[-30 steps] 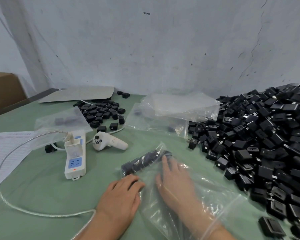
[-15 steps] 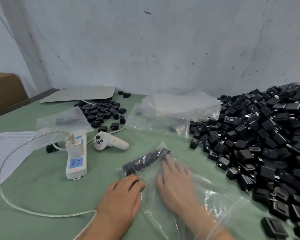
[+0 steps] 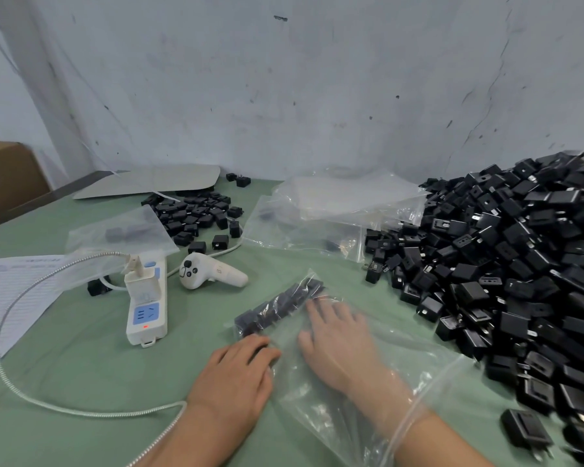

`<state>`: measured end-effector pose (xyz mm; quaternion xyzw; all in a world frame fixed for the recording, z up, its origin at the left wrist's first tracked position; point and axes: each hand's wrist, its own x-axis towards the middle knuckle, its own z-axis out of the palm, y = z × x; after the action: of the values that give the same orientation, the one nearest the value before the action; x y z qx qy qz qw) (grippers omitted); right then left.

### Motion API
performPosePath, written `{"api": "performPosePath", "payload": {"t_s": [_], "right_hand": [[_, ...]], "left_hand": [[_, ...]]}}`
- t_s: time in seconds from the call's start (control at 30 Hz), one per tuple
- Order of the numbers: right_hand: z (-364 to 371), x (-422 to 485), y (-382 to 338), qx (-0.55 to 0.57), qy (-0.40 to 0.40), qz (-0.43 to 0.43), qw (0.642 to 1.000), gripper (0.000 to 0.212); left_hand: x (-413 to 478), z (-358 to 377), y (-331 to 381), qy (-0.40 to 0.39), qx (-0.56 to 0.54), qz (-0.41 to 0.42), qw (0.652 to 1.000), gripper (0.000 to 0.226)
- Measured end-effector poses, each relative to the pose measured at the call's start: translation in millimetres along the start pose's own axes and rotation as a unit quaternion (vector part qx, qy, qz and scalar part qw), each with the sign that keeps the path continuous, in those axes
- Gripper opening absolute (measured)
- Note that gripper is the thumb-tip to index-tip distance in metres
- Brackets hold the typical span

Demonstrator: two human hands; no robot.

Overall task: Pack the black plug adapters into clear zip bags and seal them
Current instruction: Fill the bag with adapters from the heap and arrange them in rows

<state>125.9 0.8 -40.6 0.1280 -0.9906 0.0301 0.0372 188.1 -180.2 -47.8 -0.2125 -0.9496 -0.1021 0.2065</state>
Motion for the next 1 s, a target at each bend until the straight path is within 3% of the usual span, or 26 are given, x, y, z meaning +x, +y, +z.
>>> {"api": "performPosePath", "payload": {"t_s": [0.57, 0.73, 0.9, 1.0], "right_hand": [[5.7, -6.0, 1.6, 0.019, 0.063, -0.038, 0.997, 0.062], [9.3, 9.1, 8.4, 0.062, 0.027, -0.079, 0.995, 0.071], [14.0, 35.2, 15.3, 0.066, -0.008, -0.070, 0.995, 0.084], [14.3, 40.3, 13.0, 0.089, -0.010, -0.025, 0.996, 0.071]], "left_hand": [[2.7, -6.7, 1.1, -0.033, -0.010, -0.032, 0.999, 0.036], [34.9, -5.9, 3.8, 0.010, -0.043, -0.105, 0.994, 0.030], [70.4, 12.5, -0.7, -0.017, -0.054, -0.129, 0.990, 0.034], [81.4, 21.4, 0.4, -0.041, -0.056, -0.132, 0.989, 0.037]]}}
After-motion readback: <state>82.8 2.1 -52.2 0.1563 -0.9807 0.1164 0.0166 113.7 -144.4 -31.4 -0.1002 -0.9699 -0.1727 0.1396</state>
